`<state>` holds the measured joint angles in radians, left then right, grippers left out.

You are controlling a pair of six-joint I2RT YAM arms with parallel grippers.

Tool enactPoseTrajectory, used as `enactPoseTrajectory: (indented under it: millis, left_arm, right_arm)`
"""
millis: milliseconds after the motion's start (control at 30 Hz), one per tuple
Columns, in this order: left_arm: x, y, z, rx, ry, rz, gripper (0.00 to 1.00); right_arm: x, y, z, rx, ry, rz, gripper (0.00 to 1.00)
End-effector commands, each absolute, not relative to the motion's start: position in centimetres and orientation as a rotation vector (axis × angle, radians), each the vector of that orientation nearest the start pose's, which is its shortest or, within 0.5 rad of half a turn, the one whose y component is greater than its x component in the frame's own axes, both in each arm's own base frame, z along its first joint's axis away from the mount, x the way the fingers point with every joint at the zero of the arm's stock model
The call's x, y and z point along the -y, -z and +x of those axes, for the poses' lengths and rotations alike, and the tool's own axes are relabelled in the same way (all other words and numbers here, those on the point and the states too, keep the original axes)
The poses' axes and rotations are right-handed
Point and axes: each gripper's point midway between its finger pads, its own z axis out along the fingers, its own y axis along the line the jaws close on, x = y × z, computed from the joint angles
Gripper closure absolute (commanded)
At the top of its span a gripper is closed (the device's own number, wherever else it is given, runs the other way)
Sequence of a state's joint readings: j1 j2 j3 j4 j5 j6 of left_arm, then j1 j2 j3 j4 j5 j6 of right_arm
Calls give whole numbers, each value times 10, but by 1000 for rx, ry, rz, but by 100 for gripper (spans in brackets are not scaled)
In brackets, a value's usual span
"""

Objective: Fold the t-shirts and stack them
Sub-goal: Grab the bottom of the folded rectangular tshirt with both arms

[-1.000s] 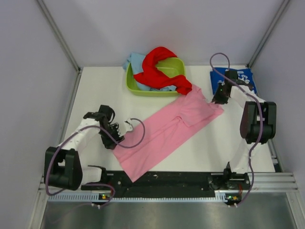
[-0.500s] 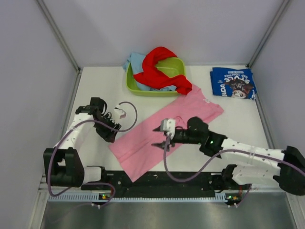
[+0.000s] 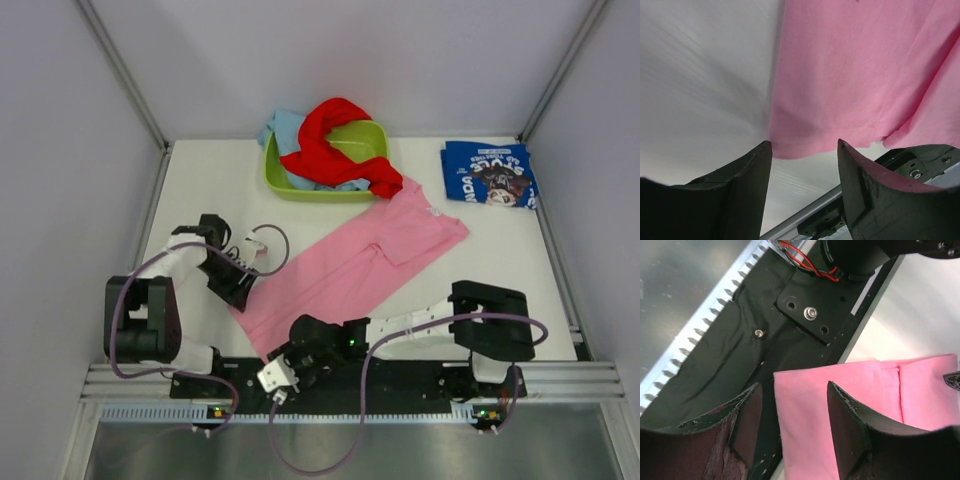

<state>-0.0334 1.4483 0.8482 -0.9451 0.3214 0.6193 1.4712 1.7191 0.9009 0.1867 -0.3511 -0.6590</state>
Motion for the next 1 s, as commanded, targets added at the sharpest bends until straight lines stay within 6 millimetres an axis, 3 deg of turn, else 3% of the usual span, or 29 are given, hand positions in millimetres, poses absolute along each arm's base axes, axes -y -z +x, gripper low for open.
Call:
enactPoseTrajectory:
  millis: [0, 200, 367, 467, 533, 567, 633, 667, 833, 967]
  left_arm:
    - [39, -25, 192, -2854, 483, 970, 41]
    - [33, -18, 196, -2874, 431, 976, 42]
    - [31, -14, 190, -2895, 436, 992, 44]
    - [30, -11, 189, -2905, 437, 1001, 52]
    - [33, -12, 186, -2908, 470, 1007, 62]
    - [35, -12, 184, -2909, 498, 1015, 70]
    - [42, -19, 181, -2897, 570, 1020, 94]
    - [46, -23, 180, -2891, 605, 1019, 100]
    - [73, -62, 189, -2773, 752, 993, 100]
    - [90, -84, 188, -2737, 653, 1122, 100]
  right_arm:
    - [-475, -69, 17, -889, -755, -2077, 46]
    - [-476, -37, 20, -955, -729, -2137, 46]
    - [-473, -24, 18, -974, -735, -2169, 50]
    - [-469, -17, 14, -975, -744, -2199, 69]
    - [-468, -18, 14, -975, -741, -2204, 79]
    - [-467, -20, 14, -972, -742, -2205, 84]
    - [-467, -27, 14, -977, -744, -2190, 94]
    - [-468, -31, 16, -983, -747, -2176, 97]
    - [-474, -80, 26, -1017, -775, -2014, 100]
    - [-460, -121, 45, -1134, -832, -1822, 100]
